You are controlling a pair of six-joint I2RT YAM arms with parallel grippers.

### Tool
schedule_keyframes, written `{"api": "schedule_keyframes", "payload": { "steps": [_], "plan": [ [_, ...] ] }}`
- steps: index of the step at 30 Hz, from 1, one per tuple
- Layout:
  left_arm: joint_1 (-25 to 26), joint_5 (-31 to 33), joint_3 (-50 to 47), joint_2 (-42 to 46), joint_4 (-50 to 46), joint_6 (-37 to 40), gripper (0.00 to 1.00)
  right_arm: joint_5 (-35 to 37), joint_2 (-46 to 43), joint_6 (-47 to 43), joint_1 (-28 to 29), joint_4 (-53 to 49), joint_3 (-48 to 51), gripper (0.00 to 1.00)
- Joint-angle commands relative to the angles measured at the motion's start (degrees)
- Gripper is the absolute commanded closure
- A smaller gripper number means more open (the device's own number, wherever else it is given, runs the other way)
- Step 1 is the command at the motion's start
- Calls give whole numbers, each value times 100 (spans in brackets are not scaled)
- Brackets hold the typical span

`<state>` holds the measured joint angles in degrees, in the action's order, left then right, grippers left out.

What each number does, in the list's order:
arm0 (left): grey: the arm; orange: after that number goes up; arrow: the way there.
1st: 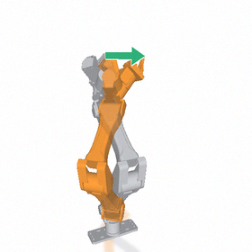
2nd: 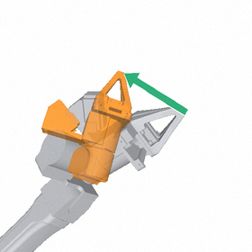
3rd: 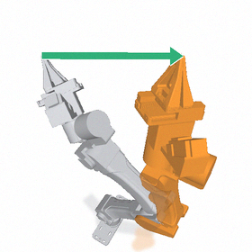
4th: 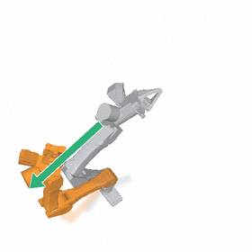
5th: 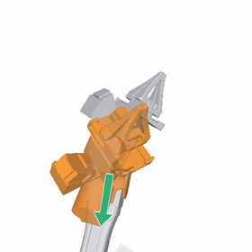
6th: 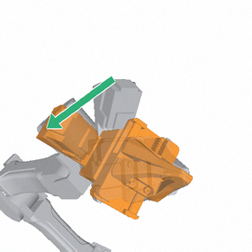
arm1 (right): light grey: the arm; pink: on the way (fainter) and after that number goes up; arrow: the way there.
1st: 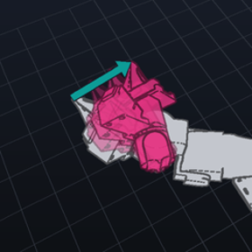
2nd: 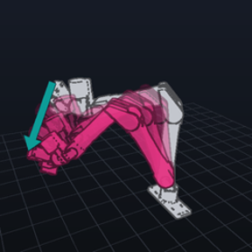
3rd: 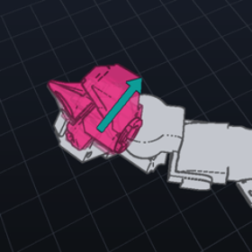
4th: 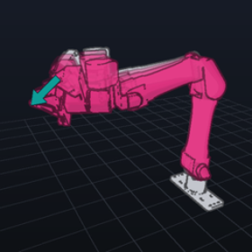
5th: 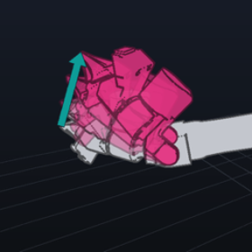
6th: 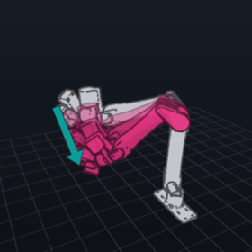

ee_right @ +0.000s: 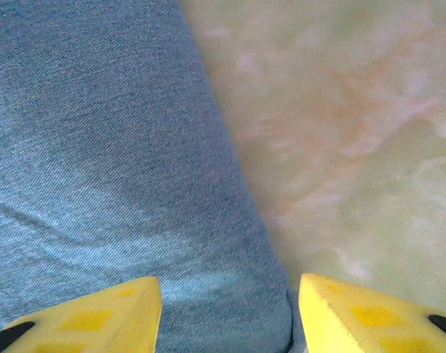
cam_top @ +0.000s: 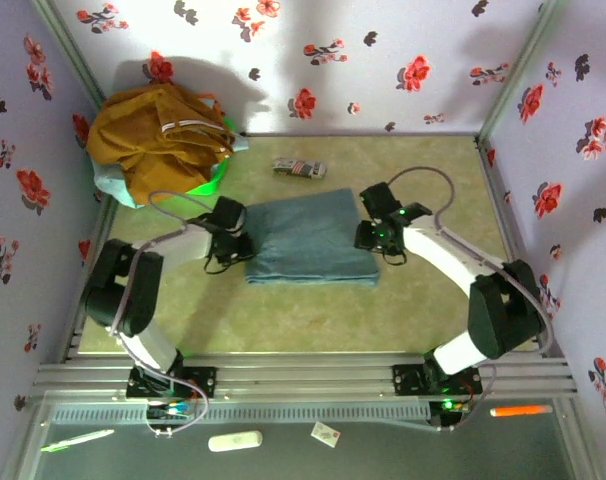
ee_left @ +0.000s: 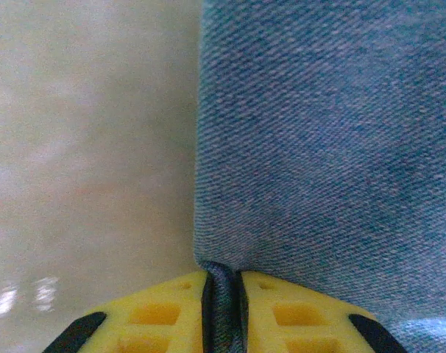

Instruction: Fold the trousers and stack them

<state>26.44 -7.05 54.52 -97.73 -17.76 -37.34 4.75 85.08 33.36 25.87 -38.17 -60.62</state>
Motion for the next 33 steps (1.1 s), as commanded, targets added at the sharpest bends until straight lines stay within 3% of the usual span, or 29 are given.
{"api": "schedule_keyframes", "payload": {
  "steps": [1, 10, 14, 16, 19, 26, 33],
  "plan": [
    [604, -161, 366, -815, 218, -180, 79, 259, -457, -179, -346, -343, 136, 46],
    [1803, -330, 2318, -2214, 558, -1037, 78, 361, -1210, -354, -1215, -746, 226, 44],
    [1949, -481, 2449, -2196, 874, -1020, 61, 393, -1485, -308, -1235, -917, 263, 44],
    [1839, -409, 2330, -2016, 776, -811, 53, 652, -1595, -116, -972, -909, 372, 45],
    [1462, -411, 1679, -1414, 909, -715, 42, 1274, -1399, 76, -69, -948, 411, 42],
    [580, -57, -168, 1093, 353, -409, 27, 1577, -124, 412, 1109, -803, 301, 32],
    [247, 272, -1735, 3424, -165, -524, 20, 900, 1077, 704, 911, -151, 387, 28]
  ]
}}
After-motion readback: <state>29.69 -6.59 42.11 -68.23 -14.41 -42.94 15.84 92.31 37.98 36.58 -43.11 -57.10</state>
